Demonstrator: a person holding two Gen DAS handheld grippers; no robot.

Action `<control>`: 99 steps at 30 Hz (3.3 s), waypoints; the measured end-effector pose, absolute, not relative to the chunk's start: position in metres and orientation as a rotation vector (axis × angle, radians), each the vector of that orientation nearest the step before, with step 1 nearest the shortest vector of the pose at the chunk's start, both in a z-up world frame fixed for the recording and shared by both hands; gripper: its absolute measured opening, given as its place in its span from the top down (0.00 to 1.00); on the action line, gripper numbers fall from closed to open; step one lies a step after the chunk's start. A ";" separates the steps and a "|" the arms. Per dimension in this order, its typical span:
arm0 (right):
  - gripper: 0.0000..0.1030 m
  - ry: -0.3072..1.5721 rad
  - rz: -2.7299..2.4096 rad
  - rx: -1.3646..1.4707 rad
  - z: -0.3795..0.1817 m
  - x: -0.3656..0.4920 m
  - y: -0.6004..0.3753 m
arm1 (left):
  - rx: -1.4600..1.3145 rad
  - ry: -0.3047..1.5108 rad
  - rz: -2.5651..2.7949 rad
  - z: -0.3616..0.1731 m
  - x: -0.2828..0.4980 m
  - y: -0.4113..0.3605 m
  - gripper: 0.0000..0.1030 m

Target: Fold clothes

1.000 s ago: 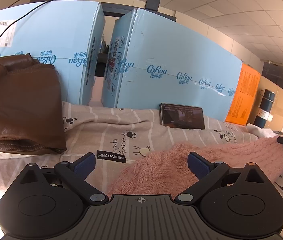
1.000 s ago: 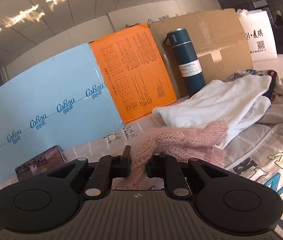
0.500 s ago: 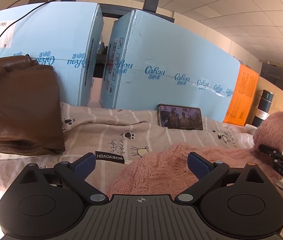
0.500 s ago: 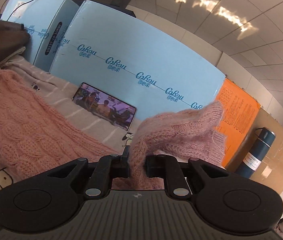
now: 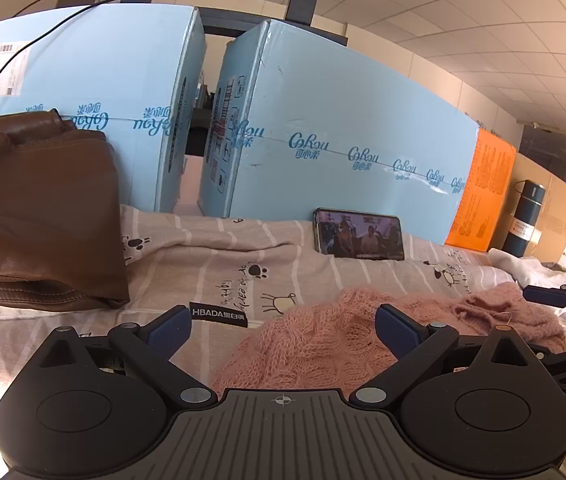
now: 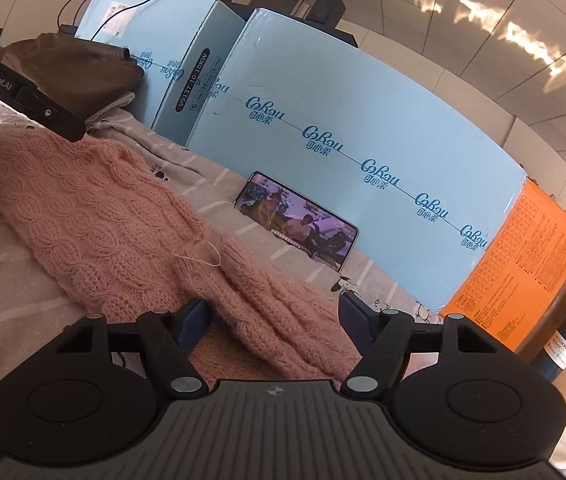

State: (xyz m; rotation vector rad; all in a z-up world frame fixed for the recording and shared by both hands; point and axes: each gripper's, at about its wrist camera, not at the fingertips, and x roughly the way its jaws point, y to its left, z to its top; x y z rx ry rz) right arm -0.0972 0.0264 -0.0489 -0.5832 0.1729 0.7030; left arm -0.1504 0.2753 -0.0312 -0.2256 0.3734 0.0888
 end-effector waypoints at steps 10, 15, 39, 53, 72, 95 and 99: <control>0.25 0.436 0.924 -0.212 -0.037 -0.073 0.011 | -0.230 0.380 0.086 -0.031 -0.151 0.275 0.03; 0.20 0.439 0.828 0.087 -0.019 -0.065 -0.021 | -0.237 0.380 0.088 -0.031 -0.152 0.276 0.03; 0.16 0.708 0.421 0.515 -0.057 -0.001 -0.059 | -0.238 0.410 0.081 -0.034 -0.149 0.276 0.03; 0.79 0.462 0.521 0.454 -0.028 -0.038 -0.061 | -0.239 0.422 0.072 -0.036 -0.147 0.276 0.03; 0.82 0.213 0.182 0.188 0.002 -0.057 -0.107 | -0.190 0.422 0.012 -0.035 -0.150 0.264 0.03; 0.80 0.125 0.796 -0.215 -0.002 -0.125 0.052 | -0.163 0.456 0.008 -0.037 -0.147 0.260 0.03; 0.79 0.269 0.916 -0.137 -0.015 -0.121 0.065 | -0.190 0.432 0.030 -0.035 -0.149 0.265 0.03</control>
